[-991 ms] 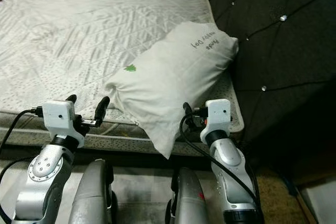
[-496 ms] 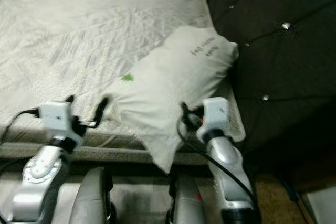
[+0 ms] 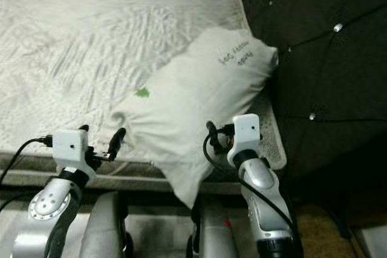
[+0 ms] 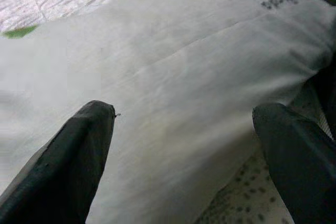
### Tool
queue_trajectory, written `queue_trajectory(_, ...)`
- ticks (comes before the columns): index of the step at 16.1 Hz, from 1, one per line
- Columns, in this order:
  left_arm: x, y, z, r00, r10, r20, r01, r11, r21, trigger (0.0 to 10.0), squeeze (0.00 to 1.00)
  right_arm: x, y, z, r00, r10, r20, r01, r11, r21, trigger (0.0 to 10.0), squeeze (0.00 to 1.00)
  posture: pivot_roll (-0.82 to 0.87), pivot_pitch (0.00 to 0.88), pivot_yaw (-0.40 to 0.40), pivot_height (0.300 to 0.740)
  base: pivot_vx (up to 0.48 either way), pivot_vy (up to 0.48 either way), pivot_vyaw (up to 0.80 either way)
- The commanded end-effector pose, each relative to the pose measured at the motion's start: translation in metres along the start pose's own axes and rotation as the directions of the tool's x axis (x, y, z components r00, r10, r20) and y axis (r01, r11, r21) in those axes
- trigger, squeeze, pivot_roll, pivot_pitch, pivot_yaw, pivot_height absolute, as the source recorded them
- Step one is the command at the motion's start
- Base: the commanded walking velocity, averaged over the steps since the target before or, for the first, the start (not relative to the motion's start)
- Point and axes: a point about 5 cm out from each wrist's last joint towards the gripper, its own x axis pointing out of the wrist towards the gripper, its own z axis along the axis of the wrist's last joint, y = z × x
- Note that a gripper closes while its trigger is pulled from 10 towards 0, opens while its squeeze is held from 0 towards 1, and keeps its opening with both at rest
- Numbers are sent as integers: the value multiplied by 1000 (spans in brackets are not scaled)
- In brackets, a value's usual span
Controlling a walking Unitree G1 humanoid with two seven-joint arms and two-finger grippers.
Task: Clean up the room
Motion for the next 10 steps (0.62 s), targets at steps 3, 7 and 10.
queue_trajectory(3, -9, 3, -3, 999, 3, -49, -1, 999, 41, 10000, 0, 0, 1, -9, 996, 30, -86, -30, 1000, -4, 10000, 0, 30, 145, -84, 547, 0, 0, 0)
queue_trajectory(7, -39, 12, -17, 986, -20, -164, 32, 997, 74, 10000, 0, 1, 6, -31, 940, 206, -274, -224, 974, -37, 10000, 0, 71, 147, -77, 547, 0, 0, 0)
queue_trajectory(10, -43, 13, -16, 984, -26, -174, 41, 996, 81, 10000, 0, 1, 15, -34, 884, 334, -326, -359, 933, -17, 10000, 0, 93, 127, -87, 547, 0, 0, 0)
